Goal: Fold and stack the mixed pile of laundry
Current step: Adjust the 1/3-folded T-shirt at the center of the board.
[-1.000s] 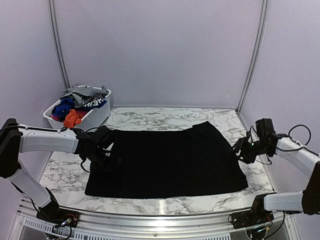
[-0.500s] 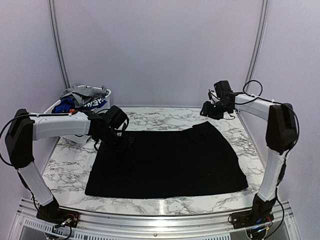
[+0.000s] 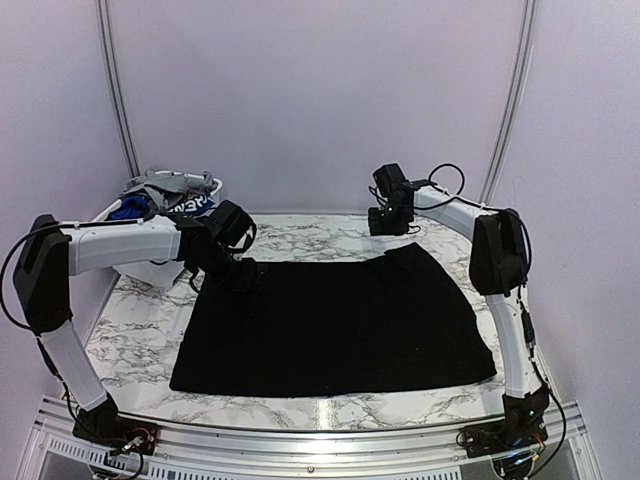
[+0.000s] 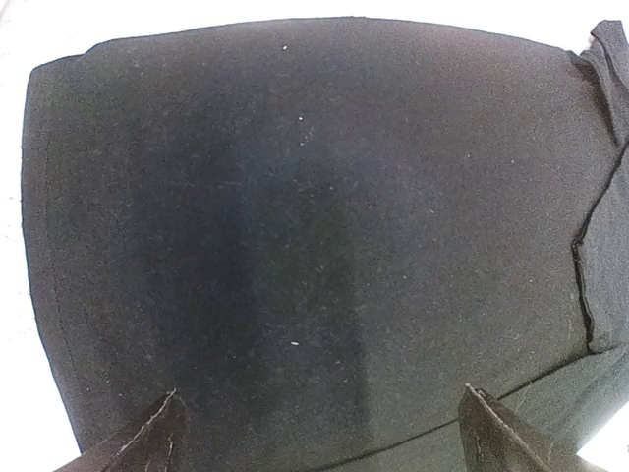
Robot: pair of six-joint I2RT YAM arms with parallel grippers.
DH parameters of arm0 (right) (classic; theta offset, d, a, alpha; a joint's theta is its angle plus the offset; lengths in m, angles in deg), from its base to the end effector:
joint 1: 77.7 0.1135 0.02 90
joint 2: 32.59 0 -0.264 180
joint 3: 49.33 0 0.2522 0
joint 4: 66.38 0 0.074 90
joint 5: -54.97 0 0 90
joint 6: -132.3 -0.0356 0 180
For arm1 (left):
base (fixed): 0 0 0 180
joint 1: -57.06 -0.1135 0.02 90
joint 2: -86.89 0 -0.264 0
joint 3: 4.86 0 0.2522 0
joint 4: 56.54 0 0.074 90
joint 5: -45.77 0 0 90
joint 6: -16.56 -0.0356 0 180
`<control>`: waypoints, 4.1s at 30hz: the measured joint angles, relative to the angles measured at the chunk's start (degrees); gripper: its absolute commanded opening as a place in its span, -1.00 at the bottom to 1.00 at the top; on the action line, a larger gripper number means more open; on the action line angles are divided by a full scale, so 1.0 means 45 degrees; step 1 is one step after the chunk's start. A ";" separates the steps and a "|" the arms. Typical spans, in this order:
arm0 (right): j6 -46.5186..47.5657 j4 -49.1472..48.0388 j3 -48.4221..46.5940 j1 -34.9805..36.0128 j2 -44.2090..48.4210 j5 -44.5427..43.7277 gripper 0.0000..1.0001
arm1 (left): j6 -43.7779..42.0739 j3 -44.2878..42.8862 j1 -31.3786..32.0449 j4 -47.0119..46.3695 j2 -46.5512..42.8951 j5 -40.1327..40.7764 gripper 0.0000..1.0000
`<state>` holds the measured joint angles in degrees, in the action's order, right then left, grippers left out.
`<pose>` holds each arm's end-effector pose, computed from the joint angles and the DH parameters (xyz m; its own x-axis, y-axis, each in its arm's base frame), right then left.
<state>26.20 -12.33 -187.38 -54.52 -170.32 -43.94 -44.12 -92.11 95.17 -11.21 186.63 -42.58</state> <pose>0.4913 0.2044 0.2045 -0.7966 -0.0431 -0.6030 -0.0872 0.9952 0.0441 0.2912 -0.2271 0.2264 -0.8768 0.0657 -0.4763 0.2013 0.9498 -0.2395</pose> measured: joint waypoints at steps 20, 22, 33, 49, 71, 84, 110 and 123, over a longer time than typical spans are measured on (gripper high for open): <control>0.0617 0.0690 0.0355 0.0049 -0.1083 -0.1088 -0.17 | -0.0068 -0.0393 -0.0384 0.0015 0.0782 -0.0029 0.98; 0.0602 0.0699 0.0418 0.0049 -0.1112 -0.1093 -0.29 | -0.0068 -0.0427 -0.0437 0.0029 0.0797 -0.0029 0.98; 0.0500 0.0670 0.0384 -0.0243 -0.1112 -0.1083 -1.00 | -0.0063 -0.0748 -0.0520 0.0039 0.1030 -0.0073 0.98; -0.2846 -0.3303 0.4090 -0.3585 0.2195 0.2866 -1.00 | 0.0053 -0.0797 -0.0719 0.0039 0.1331 -0.0146 0.98; -0.4124 -0.5697 0.7023 -0.5032 0.3143 0.6552 -0.07 | 0.0121 -0.1627 -0.1855 0.0044 0.1914 -0.0117 0.98; -0.3356 -0.5231 0.9287 -0.4687 0.3497 0.7951 0.11 | -0.0918 -0.2953 -0.2137 0.0049 0.3959 -0.0257 0.98; -0.2336 -0.4211 1.0088 -0.4255 0.5576 0.7606 -0.16 | -0.0816 -0.2244 -0.2535 0.0010 0.3463 -0.0262 0.97; -0.3759 -0.4469 1.0234 -0.3769 0.4328 0.7485 -0.30 | -0.0816 -0.2516 -0.2540 0.0019 0.3497 -0.0257 0.97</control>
<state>9.29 -32.44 -141.33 -71.48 -150.84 -10.26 -47.80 -103.44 83.74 -11.12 202.37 -43.73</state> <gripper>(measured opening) 0.402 0.986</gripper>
